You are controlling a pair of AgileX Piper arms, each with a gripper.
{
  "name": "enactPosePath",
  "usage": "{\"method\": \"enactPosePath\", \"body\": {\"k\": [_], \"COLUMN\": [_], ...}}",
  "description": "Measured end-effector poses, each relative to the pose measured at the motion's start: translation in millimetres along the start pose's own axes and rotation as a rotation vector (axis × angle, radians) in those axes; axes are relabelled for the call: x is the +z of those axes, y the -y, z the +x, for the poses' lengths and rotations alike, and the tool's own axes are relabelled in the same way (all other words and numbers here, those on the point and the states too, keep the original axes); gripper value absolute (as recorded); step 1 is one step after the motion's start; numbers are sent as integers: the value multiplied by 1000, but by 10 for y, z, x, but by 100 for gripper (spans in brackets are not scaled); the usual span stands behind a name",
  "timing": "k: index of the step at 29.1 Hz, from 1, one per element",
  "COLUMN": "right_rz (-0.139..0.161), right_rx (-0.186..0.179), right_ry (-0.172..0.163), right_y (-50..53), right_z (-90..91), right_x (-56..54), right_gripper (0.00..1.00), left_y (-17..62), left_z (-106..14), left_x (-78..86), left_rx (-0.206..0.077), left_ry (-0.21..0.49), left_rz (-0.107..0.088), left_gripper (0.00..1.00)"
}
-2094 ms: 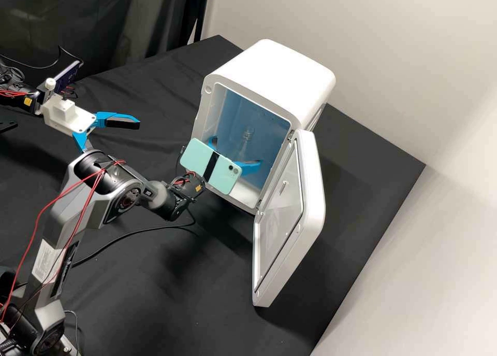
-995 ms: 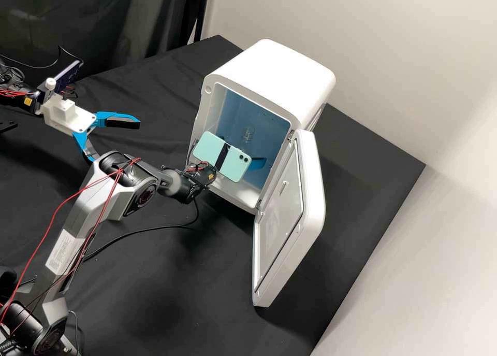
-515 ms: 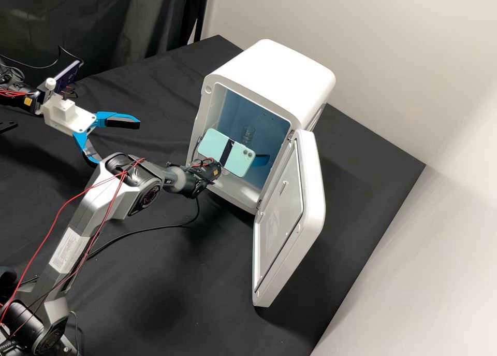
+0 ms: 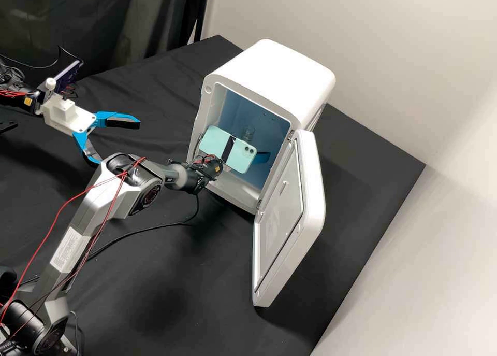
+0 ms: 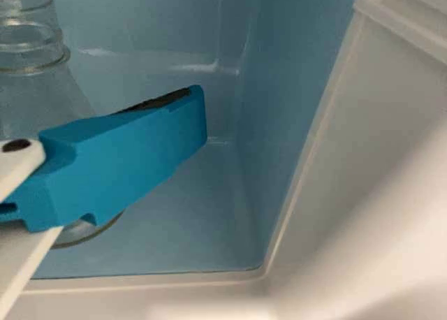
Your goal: Take the flask out of the incubator
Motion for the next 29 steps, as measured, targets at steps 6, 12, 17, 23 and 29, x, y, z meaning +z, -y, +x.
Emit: {"method": "enactPosePath", "body": {"k": [6,12,17,23,29], "right_rz": [0,0,1,2,25], "right_rx": [-3,-3,-6,-7,-13], "right_ry": [2,2,-3,-5,0], "right_y": [18,18,21,22,41], "right_z": [9,9,9,9,1], "right_x": [12,12,8,6,20], "right_gripper": [0,0,0,0,0], "left_y": [0,0,0,0,0], "left_z": [0,0,0,0,0], "left_x": [0,0,0,0,0], "left_rx": [0,0,0,0,0], "left_ry": [0,0,0,0,0], "left_rz": [0,0,0,0,0], "left_gripper": [100,100,100,100,100]}}
